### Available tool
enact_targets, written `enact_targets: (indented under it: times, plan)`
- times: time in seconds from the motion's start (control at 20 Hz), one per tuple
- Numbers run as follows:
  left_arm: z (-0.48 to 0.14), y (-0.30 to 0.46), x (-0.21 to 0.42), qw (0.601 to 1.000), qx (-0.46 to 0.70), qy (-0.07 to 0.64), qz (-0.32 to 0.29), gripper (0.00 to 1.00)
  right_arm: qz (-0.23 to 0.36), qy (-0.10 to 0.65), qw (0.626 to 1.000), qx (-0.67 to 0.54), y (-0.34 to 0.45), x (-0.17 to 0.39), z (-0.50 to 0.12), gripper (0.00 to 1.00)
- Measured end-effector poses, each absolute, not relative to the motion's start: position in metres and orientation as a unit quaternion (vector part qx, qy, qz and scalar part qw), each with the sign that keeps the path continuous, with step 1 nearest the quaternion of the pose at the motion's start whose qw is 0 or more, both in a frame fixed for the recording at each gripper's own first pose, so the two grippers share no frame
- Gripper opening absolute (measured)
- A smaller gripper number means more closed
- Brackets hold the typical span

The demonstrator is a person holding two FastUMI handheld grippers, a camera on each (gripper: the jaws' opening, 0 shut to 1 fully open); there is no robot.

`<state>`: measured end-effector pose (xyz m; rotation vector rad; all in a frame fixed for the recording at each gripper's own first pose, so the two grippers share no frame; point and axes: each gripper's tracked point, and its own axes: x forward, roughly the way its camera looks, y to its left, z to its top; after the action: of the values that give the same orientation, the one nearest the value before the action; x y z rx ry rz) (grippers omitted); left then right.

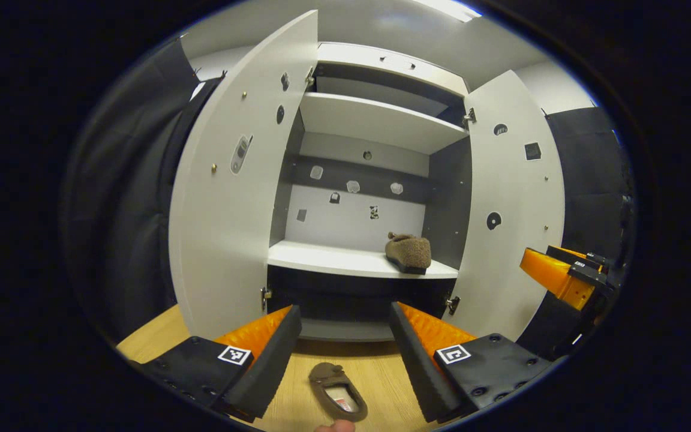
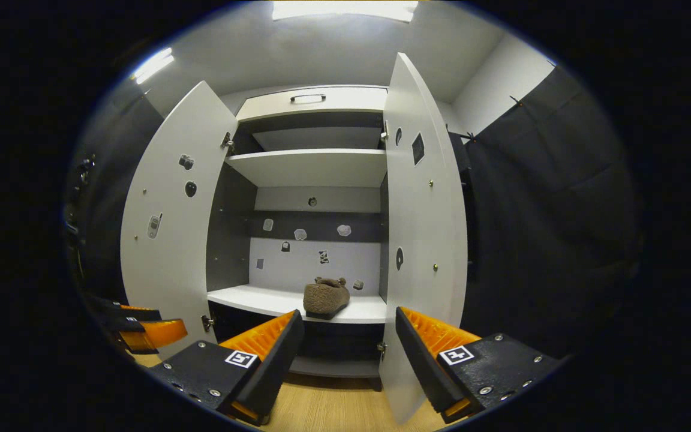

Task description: Grab one shoe with the right hand and put it into the shoe cabinet, grab the other shoe with the left hand and put it into the shoe cabinet; then close the right door with the right hand and the left door with the left hand.

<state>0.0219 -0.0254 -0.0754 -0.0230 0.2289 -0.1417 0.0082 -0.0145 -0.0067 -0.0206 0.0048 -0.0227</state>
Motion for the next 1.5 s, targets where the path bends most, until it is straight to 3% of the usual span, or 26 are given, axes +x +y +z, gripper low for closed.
enact_targets:
  times: [0.3,0.6,0.85,1.3,1.4,1.5]
  plan:
    - [-0.259,0.021,0.032,0.947,-0.058,0.315,-0.019,0.98,-0.013,0.03,0.999,0.006,-0.019,-0.001,-0.03,0.94]
    - [-0.35,0.031,0.035,0.929,-0.035,0.368,0.008,0.98,-0.01,0.045,0.999,-0.004,-0.022,-0.01,-0.035,0.94]
    - [-0.394,0.053,0.059,0.922,-0.015,0.385,0.04,0.98,-0.019,0.051,0.999,0.004,-0.031,-0.011,-0.033,0.94]
    - [-0.401,0.058,0.098,0.939,0.006,0.343,0.023,0.99,-0.028,0.06,0.998,-0.013,-0.046,-0.001,-0.036,0.94]
    - [-0.399,0.053,0.098,0.942,-0.002,0.336,0.017,0.97,-0.022,0.064,0.998,-0.011,-0.044,0.0,-0.039,0.94]
    - [-0.396,0.049,0.097,0.944,-0.006,0.328,0.019,0.68,-0.021,0.065,0.998,-0.01,-0.045,0.002,-0.041,0.94]
